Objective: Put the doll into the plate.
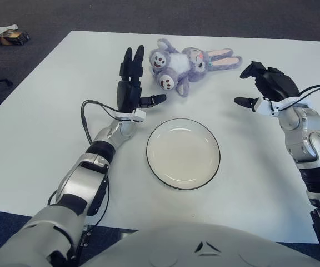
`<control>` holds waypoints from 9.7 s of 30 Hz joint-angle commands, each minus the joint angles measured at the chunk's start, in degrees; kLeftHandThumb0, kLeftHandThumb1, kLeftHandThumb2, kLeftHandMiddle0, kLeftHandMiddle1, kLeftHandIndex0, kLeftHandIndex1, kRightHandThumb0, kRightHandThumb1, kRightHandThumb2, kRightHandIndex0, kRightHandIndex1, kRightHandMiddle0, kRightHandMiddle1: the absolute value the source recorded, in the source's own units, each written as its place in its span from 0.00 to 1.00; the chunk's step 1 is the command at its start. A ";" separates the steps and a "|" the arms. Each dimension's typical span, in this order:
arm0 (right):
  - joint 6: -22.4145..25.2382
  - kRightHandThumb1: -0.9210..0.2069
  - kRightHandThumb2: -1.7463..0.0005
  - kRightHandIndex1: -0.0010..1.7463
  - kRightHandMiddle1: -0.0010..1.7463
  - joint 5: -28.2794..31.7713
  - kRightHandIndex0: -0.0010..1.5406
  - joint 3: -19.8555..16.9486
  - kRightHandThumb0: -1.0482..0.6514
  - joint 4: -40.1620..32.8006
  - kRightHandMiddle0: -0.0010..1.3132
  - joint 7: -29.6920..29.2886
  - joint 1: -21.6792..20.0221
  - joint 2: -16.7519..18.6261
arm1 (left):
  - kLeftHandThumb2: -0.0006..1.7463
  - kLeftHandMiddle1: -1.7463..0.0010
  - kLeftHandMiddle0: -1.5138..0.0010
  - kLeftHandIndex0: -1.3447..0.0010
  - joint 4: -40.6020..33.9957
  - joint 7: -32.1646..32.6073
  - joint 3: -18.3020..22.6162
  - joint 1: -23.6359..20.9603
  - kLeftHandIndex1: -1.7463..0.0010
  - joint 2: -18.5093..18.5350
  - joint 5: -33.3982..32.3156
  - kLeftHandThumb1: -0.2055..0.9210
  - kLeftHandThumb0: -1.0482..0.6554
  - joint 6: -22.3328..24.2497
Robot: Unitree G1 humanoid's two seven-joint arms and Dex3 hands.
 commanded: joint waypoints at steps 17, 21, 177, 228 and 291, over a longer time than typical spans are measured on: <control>0.07 0.09 0.63 0.57 0.70 -0.57 0.10 -0.33 0.24 -0.46 0.00 -0.32 1.26 -0.78 | 0.21 1.00 1.00 1.00 4.86 -5.48 -6.76 -6.30 1.00 3.28 1.58 0.76 0.02 4.71; 0.21 0.09 0.63 0.58 0.69 -0.69 0.10 -0.33 0.24 -0.64 0.00 -0.23 1.45 -0.80 | 0.18 1.00 1.00 1.00 4.75 -7.47 -6.63 -6.57 1.00 3.04 0.66 0.79 0.01 5.58; -16.93 0.00 0.69 0.46 0.56 9.06 0.09 -5.10 0.22 -3.71 0.00 3.46 13.17 -5.29 | 0.92 0.02 0.45 0.57 15.71 22.02 -9.97 -16.95 0.00 -9.48 -0.90 0.23 0.61 -2.33; -18.25 0.00 0.70 0.44 0.52 8.59 0.08 -6.02 0.21 0.81 0.00 2.78 11.19 -7.20 | 0.88 0.25 0.37 0.46 -38.26 -71.74 14.34 8.77 0.00 -7.41 -83.03 0.18 0.62 31.97; -6.28 0.00 0.86 0.13 0.43 2.95 0.02 2.77 0.02 5.62 0.00 1.13 -8.12 2.31 | 0.85 0.27 0.36 0.50 -37.60 -76.13 23.40 9.09 0.00 -17.36 -70.45 0.21 0.62 38.07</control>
